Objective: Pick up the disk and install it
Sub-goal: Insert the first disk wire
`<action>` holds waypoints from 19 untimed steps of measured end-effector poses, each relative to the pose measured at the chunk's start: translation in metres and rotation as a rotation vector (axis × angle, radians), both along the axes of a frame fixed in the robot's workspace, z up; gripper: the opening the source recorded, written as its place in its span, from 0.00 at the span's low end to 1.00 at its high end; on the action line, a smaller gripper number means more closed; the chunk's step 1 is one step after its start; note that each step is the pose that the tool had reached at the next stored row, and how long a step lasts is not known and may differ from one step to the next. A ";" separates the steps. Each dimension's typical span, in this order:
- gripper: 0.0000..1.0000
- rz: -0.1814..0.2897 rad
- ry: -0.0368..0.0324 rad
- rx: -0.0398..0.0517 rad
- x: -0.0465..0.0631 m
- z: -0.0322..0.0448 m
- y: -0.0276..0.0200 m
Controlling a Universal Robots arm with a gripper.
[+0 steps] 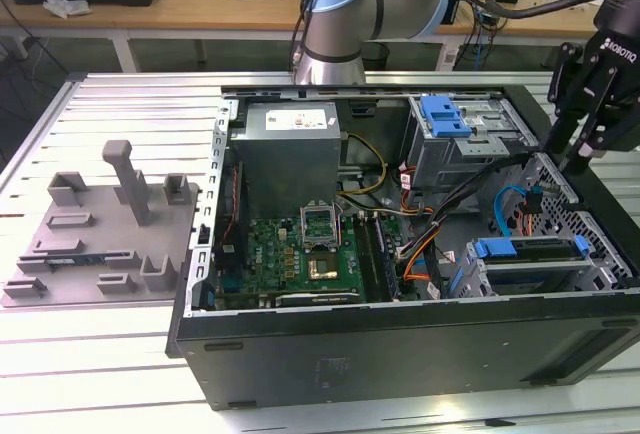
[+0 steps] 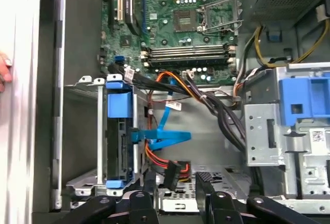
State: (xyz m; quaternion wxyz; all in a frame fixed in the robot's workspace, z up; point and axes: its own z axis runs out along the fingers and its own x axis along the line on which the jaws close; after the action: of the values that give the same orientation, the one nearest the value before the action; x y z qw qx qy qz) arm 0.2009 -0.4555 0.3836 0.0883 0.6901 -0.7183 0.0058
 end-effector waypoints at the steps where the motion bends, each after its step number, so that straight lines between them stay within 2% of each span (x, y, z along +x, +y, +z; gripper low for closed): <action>1: 0.44 -0.005 0.0000 -0.0033 0.001 -0.0002 0.0001; 5: 0.44 -0.051 -0.0012 -0.0083 0.001 -0.0031 0.0003; 7: 0.44 -0.067 -0.0043 -0.0093 0.002 -0.0036 0.0004; 8: 0.44 -0.073 -0.0083 -0.0094 0.002 -0.0038 0.0005; 9: 0.44 -0.080 -0.0174 -0.0122 0.002 -0.0040 0.0006; 10: 0.44 -0.082 -0.0221 -0.0195 0.002 -0.0040 0.0007; 11: 0.44 -0.082 -0.0223 -0.0227 0.002 -0.0040 0.0009; 16: 0.44 -0.082 -0.0227 -0.0237 0.002 -0.0040 0.0010; 17: 0.44 -0.082 -0.0279 -0.0239 0.002 -0.0040 0.0014; 18: 0.44 -0.083 -0.0374 -0.0241 0.002 -0.0040 0.0019; 19: 0.44 -0.083 -0.0502 -0.0264 0.002 -0.0041 0.0027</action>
State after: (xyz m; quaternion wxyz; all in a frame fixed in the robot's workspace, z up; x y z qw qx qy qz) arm 0.2025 -0.4529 0.3795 0.0795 0.6581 -0.7482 0.0290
